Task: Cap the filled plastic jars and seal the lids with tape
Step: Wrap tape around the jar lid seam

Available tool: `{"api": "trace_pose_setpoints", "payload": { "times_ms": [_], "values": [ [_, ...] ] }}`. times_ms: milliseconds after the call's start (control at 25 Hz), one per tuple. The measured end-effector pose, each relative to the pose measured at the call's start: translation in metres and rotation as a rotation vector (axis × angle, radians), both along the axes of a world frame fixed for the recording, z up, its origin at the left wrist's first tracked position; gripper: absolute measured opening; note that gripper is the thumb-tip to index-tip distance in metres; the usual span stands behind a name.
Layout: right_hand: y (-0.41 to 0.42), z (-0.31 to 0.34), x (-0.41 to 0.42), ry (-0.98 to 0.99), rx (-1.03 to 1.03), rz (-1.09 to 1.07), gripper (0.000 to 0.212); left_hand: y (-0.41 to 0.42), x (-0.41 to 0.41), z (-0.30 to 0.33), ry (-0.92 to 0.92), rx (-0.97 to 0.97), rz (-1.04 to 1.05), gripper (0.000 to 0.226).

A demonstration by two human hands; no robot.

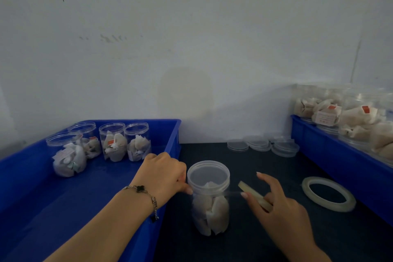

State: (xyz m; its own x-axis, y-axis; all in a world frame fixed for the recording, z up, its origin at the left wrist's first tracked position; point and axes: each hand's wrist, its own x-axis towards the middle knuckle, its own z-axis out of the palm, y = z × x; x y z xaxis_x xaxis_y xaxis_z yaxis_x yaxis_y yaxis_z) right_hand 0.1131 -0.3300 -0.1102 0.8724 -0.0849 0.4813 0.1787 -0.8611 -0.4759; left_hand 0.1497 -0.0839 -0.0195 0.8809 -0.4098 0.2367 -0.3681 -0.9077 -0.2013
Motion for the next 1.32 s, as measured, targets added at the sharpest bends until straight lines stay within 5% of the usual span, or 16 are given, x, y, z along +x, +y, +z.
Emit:
{"api": "trace_pose_setpoints", "payload": {
  "times_ms": [200, 1320],
  "values": [
    [0.0005, -0.0016, -0.0017, 0.03, 0.024, 0.002, 0.081, 0.0003, 0.0027, 0.0028, -0.049, 0.07, 0.083, 0.052],
    [0.0012, 0.0005, -0.0019, 0.018, 0.027, 0.024, 0.08, 0.0016, -0.0006, 0.0011, 0.035, -0.18, -0.024, 0.024]
  ]
}}
